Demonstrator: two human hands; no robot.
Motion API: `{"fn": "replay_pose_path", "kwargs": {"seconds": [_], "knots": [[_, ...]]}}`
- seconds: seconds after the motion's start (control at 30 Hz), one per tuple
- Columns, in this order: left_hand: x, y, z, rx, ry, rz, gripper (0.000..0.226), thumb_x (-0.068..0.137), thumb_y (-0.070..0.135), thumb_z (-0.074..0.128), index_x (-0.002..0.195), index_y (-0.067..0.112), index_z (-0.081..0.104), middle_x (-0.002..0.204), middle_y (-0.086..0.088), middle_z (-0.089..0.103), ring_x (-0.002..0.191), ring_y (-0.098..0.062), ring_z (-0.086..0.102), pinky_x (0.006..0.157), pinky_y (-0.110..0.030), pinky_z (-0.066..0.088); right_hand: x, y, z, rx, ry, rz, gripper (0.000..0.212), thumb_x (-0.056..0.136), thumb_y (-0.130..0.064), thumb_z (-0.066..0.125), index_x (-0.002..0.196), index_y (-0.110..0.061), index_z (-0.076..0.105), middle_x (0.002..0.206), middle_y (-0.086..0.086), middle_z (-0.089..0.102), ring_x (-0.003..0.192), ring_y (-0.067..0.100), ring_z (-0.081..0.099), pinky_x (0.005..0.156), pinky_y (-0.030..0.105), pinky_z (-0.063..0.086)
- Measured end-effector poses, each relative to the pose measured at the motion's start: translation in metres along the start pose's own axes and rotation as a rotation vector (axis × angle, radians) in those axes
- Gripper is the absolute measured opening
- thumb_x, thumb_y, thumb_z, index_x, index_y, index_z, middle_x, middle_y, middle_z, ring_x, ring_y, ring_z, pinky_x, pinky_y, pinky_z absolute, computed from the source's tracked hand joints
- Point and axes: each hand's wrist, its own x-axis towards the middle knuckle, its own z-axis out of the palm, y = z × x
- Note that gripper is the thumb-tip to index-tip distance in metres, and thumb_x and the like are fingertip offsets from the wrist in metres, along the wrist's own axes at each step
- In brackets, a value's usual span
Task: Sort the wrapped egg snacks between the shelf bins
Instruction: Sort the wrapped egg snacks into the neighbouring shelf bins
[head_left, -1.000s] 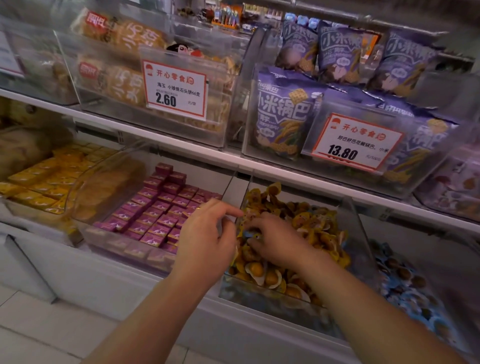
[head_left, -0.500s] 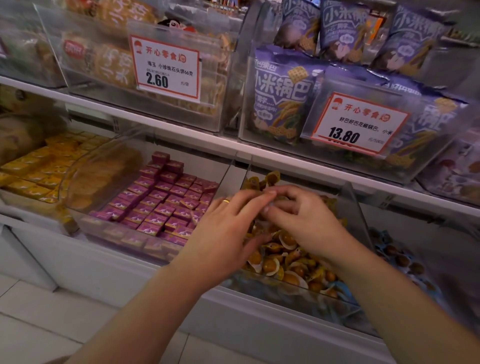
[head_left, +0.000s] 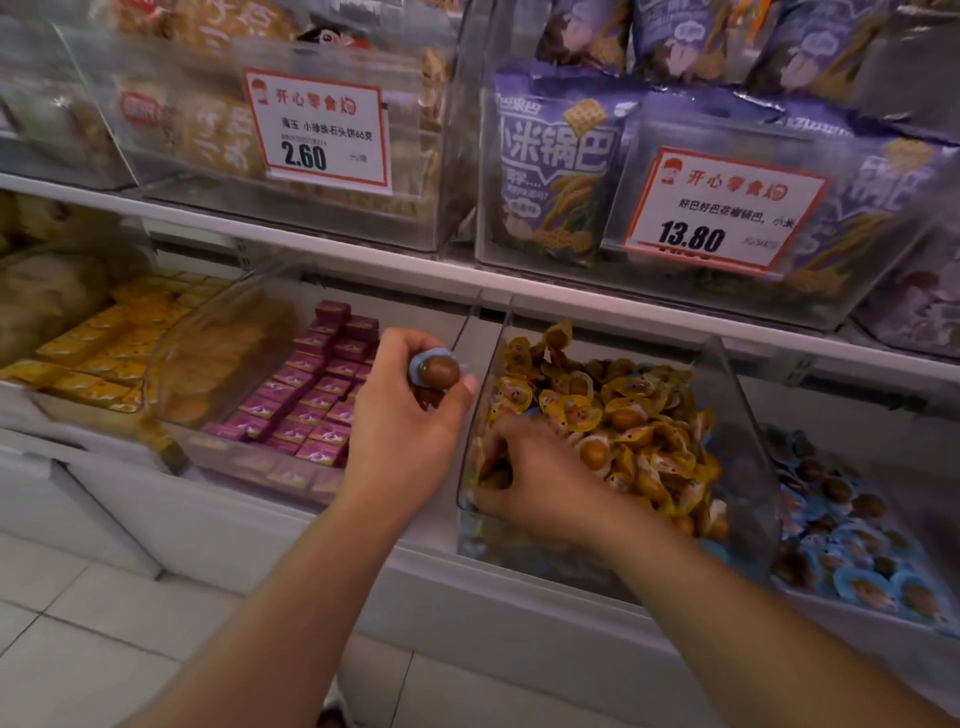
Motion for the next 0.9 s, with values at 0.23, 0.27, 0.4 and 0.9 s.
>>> {"fn": "replay_pose_path", "kwargs": {"seconds": [0.23, 0.27, 0.4, 0.9], "knots": [[0.007, -0.004, -0.010, -0.140, 0.026, -0.114, 0.026, 0.082, 0.027, 0.073, 0.092, 0.039, 0.052, 0.088, 0.017, 0.060, 0.072, -0.013, 0.063, 0.065, -0.032, 0.056, 0.021, 0.025, -0.017, -0.253, 0.137, -0.003, 0.021, 0.082, -0.035, 0.060, 0.100, -0.024, 0.060, 0.100, 0.000, 0.057, 0.103, 0.024, 0.052, 0.085, 0.038, 0.045], [0.007, -0.003, -0.011, -0.164, 0.026, -0.128, 0.025, 0.081, 0.027, 0.073, 0.092, 0.039, 0.053, 0.087, 0.015, 0.061, 0.071, -0.016, 0.063, 0.064, -0.034, 0.056, 0.023, 0.025, -0.018, -0.293, 0.149, 0.026, 0.023, 0.084, -0.034, 0.059, 0.103, -0.021, 0.060, 0.102, 0.001, 0.057, 0.106, 0.024, 0.052, 0.086, 0.037, 0.044], [0.008, -0.003, -0.014, -0.210, 0.017, -0.178, 0.021, 0.081, 0.029, 0.071, 0.095, 0.039, 0.058, 0.087, 0.013, 0.064, 0.067, -0.019, 0.062, 0.063, -0.043, 0.057, 0.008, 0.012, -0.023, -0.306, 0.210, 0.016, 0.050, 0.088, -0.040, 0.059, 0.135, -0.025, 0.050, 0.129, 0.000, 0.052, 0.122, 0.020, 0.047, 0.102, 0.038, 0.044], [0.000, 0.000, -0.010, -0.137, -0.053, -0.190, 0.016, 0.086, 0.027, 0.071, 0.095, 0.034, 0.060, 0.086, 0.012, 0.064, 0.077, -0.016, 0.067, 0.067, -0.043, 0.061, -0.025, -0.023, -0.027, -0.092, -0.490, -0.026, 0.043, 0.104, -0.037, 0.031, 0.124, -0.011, 0.059, 0.134, 0.005, 0.056, 0.123, 0.020, 0.049, 0.107, 0.039, 0.037]]}}
